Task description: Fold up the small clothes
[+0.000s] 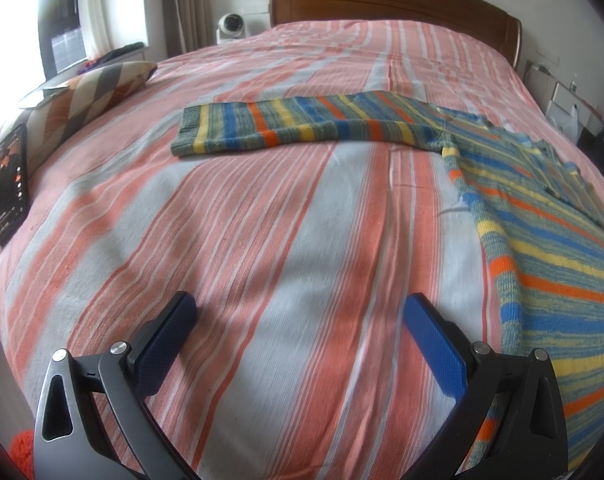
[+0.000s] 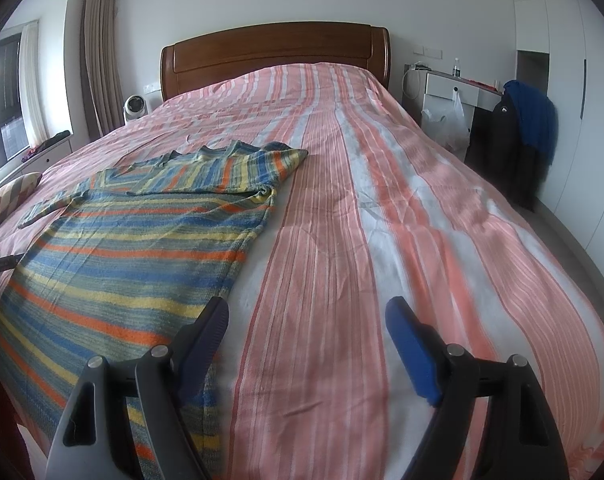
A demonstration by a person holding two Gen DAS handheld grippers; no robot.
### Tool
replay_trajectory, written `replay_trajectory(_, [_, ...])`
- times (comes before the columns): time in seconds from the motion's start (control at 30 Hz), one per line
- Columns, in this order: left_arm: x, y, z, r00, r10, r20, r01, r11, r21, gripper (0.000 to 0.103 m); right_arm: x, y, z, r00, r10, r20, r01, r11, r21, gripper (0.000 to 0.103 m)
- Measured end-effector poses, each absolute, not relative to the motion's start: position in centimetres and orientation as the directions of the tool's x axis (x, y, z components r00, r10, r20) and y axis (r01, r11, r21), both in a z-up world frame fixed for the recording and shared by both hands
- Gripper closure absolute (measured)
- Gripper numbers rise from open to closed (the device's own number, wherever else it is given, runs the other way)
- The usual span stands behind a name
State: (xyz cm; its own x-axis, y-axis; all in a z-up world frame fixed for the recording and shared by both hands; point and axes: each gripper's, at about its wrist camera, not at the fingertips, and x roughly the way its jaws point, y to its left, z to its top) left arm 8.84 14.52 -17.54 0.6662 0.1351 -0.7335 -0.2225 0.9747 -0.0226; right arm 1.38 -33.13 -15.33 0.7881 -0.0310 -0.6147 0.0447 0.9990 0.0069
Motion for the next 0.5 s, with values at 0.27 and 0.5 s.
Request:
replay_trajectory(0.27, [8.9, 15.6, -15.6, 0.639, -0.029, -0.769, -0.141, 0.978, -0.154, 0.001, 1.3, -33.1, -15.3, 0.789, -0.031, -0.613, 0.047, 0.999, 0.010, 0.023])
replay_trajectory(0.5, [14.1, 26.8, -12.1, 0.653, -0.051, -0.756, -0.309, 0.893, -0.327, 0.001, 1.5, -33.2, -15.7, 0.784, -0.016, -0.621, 0.035, 0.999, 0.019, 0.023])
